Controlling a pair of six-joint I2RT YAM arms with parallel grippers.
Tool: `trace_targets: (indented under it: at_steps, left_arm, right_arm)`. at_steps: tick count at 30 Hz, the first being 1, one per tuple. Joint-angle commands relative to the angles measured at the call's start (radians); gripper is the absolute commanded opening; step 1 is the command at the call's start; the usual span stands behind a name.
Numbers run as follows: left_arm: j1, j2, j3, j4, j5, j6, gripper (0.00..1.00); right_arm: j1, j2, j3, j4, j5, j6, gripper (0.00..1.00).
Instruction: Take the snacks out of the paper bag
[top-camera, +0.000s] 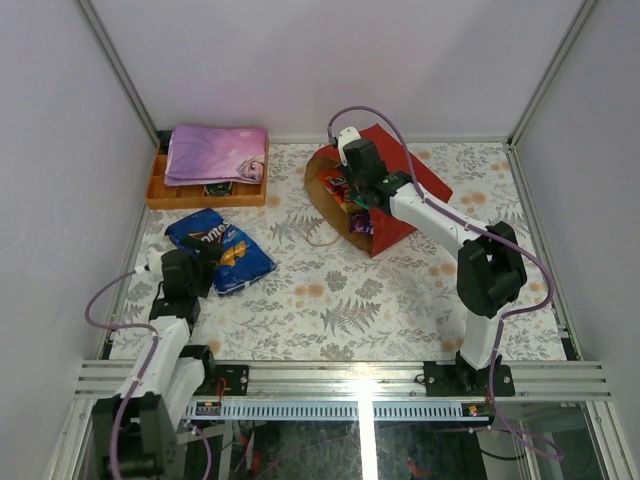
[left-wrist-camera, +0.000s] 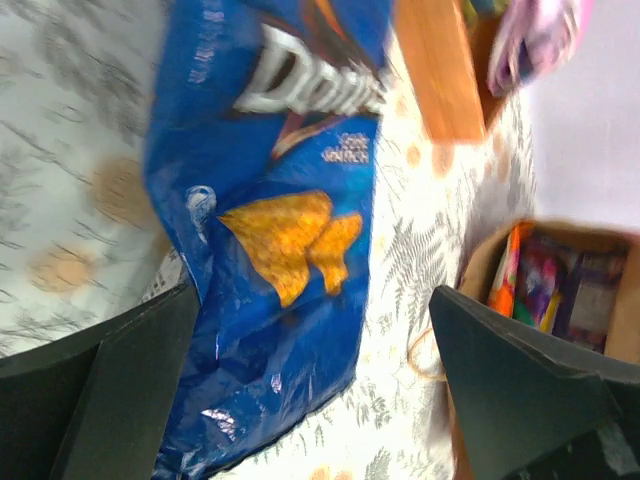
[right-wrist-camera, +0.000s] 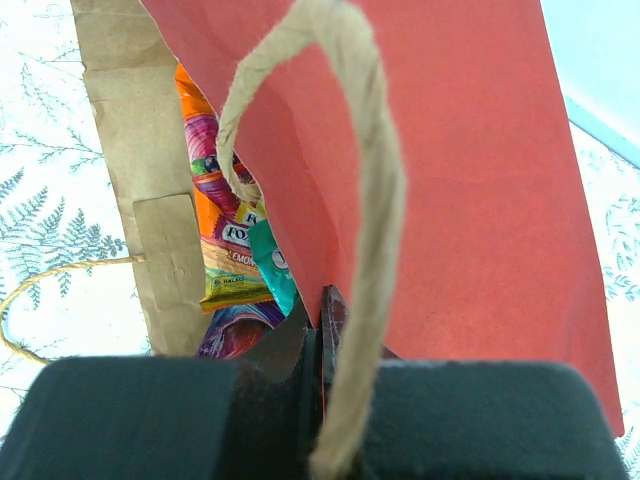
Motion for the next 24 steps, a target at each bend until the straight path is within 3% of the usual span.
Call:
trace_targets:
  at_steps: [1,4,9,12,18,24]
  left_arm:
    - [-0.269,-0.034,0.172,-0.255,-0.349,0.083,1.00]
    - [-0.424,0.116,0.384,-0.415,-0.514,0.144,1.00]
    - [-0.488,0.386,0.529,-0.405,-0.432,0.312,1.00]
    - [-0.503,0.469,0.589,-0.438,-0.416,0.365,1.00]
    - [-0.516,0.443,0.559,-0.349,-0.353,0.421,1.00]
    - [-0.514,0.642,0.558,-0.297,-0.258,0.393,1.00]
  right_arm:
    - [-0.004,-0.042,0.019,0.010,-0.033,0.034,0.01]
    - [-0.004,-0.044,0.015,0.013,-0.035,0.037,0.01]
    - [-0.004,-0.046,0.015,0.002,-0.047,0.051,0.01]
    - [-0.004,-0.060,0.003,-0.004,-0.041,0.042,0.01]
    - [-0.004,-0.076,-0.022,0.012,-0.030,0.037,0.01]
    - [-0.004,-0.068,-0.007,-0.006,-0.052,0.049,0.01]
